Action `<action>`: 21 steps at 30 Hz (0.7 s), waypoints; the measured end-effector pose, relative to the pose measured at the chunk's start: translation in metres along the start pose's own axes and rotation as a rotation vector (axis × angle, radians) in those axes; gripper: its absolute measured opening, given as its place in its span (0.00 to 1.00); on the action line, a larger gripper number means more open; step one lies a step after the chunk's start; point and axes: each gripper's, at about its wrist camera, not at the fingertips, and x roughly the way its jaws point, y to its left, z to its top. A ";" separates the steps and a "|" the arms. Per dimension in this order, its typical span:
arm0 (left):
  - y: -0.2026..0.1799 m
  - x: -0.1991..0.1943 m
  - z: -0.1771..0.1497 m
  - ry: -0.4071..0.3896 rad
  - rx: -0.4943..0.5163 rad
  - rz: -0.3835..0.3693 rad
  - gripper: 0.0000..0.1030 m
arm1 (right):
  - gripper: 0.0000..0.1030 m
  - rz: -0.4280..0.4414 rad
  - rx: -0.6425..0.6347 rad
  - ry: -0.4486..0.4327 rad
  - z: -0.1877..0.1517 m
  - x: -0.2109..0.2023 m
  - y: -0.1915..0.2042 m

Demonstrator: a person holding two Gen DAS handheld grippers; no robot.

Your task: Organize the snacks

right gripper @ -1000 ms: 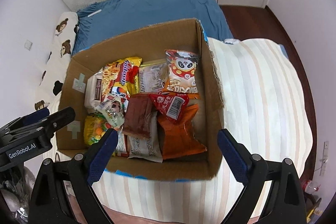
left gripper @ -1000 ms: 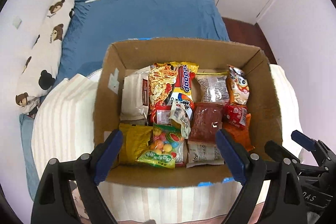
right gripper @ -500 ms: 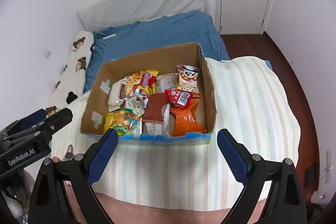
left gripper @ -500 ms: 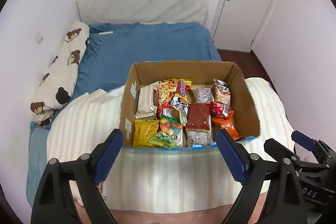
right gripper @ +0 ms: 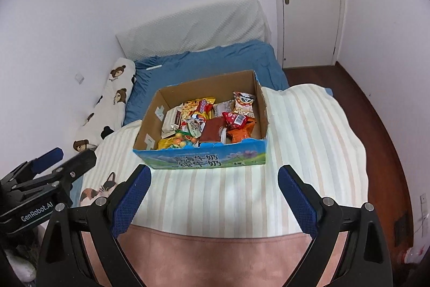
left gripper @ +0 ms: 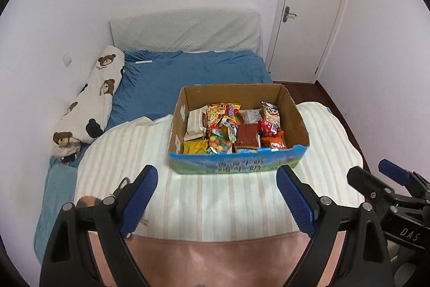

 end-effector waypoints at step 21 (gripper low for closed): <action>0.015 -0.084 -0.050 -0.095 -0.063 0.044 1.00 | 0.99 -0.028 -0.076 -0.127 -0.050 -0.113 0.029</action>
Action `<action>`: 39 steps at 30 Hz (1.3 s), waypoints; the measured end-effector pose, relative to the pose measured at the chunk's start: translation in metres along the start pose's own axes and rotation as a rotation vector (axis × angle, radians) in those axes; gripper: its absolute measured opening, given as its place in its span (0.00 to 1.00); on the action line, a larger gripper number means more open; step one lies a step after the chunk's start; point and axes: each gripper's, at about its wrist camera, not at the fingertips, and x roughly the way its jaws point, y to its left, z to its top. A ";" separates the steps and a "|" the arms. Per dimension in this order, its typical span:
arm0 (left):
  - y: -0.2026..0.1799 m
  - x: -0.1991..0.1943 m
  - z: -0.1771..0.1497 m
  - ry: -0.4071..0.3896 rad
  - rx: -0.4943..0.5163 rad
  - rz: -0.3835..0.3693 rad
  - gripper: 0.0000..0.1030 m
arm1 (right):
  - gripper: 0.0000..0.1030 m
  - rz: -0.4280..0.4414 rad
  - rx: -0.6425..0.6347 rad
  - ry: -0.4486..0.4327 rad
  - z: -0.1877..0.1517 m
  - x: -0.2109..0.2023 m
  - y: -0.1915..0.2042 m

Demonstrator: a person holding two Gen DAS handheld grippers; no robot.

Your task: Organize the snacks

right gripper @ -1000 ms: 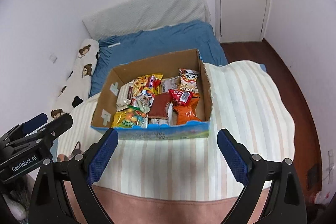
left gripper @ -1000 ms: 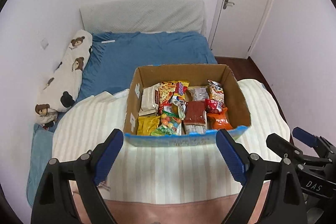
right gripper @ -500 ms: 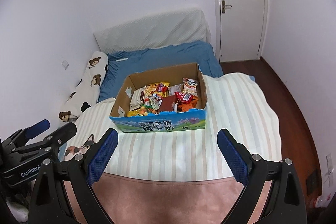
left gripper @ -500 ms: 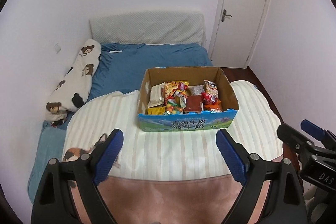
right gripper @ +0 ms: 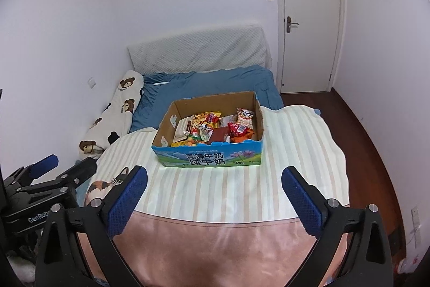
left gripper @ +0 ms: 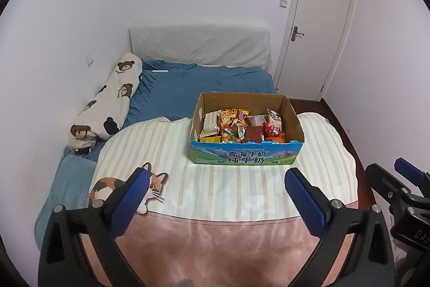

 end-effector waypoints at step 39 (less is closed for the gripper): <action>-0.022 0.158 0.057 0.114 0.044 0.106 1.00 | 1.00 -0.164 0.075 0.092 0.051 0.158 -0.055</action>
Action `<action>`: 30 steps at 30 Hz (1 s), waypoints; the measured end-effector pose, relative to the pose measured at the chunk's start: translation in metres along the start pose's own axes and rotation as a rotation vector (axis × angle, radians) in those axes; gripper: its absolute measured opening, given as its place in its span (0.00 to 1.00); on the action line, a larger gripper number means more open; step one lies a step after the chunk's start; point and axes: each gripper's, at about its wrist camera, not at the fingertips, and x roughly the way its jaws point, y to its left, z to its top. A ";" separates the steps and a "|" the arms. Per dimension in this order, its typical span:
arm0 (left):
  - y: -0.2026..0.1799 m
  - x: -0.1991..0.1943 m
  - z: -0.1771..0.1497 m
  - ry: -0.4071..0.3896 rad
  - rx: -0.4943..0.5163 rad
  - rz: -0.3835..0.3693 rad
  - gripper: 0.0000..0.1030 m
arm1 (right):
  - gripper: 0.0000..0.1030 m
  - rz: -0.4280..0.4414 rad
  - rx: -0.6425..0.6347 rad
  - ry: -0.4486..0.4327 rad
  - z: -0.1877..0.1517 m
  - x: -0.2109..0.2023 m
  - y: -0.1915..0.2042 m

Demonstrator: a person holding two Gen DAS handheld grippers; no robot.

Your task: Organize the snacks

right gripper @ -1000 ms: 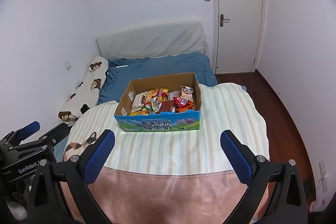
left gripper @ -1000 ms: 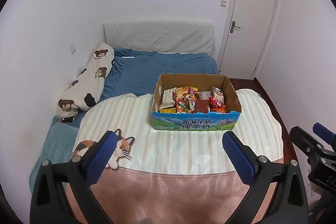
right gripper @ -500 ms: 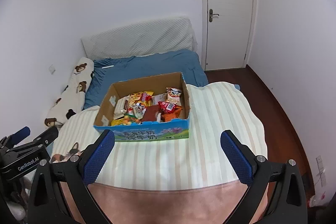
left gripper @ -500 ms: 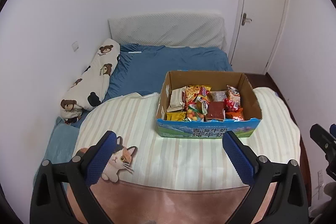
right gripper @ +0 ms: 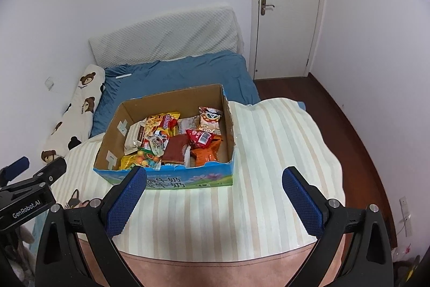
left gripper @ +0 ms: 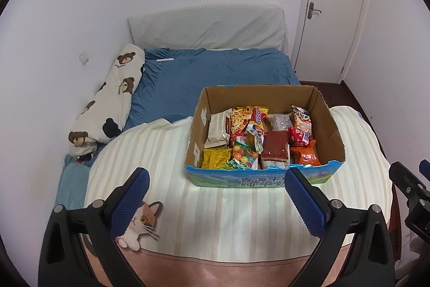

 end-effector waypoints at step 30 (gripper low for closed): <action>-0.007 0.003 0.005 0.000 0.011 -0.016 1.00 | 1.00 -0.014 -0.013 0.023 0.000 0.011 0.003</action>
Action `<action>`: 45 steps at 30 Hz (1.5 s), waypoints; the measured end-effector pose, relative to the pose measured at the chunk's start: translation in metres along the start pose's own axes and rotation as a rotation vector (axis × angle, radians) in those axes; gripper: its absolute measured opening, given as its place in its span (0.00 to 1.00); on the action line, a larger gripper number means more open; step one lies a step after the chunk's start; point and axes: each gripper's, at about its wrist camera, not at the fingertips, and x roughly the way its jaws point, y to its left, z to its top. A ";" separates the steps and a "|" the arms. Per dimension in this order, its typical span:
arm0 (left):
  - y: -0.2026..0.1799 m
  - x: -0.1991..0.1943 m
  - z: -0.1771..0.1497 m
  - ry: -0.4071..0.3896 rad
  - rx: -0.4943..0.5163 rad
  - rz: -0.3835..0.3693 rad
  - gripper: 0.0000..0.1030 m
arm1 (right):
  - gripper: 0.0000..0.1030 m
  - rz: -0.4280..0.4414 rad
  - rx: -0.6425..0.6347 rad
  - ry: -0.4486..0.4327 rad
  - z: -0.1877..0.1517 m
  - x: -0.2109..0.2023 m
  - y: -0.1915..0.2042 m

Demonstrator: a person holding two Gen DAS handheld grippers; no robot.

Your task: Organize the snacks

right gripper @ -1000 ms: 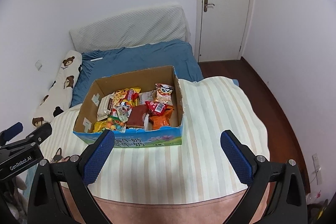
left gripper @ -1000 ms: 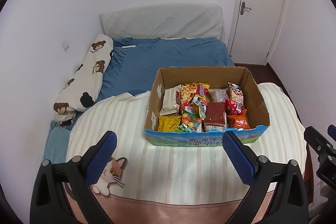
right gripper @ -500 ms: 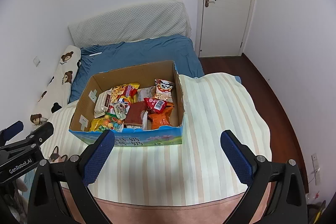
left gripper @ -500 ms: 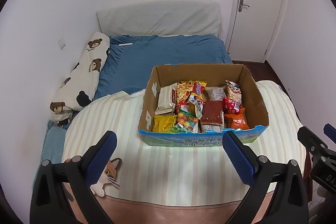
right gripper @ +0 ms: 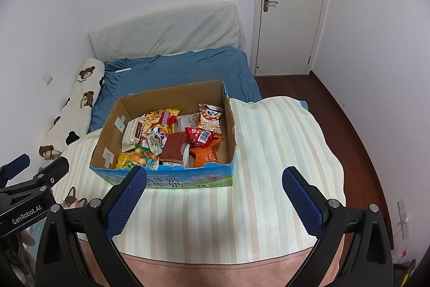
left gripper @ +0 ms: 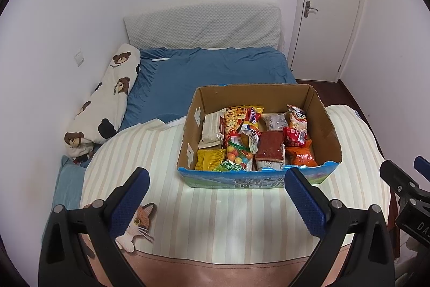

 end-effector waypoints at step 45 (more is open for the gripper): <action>-0.007 -0.009 -0.002 -0.008 0.003 -0.022 1.00 | 1.00 0.023 -0.030 -0.007 0.004 -0.012 0.001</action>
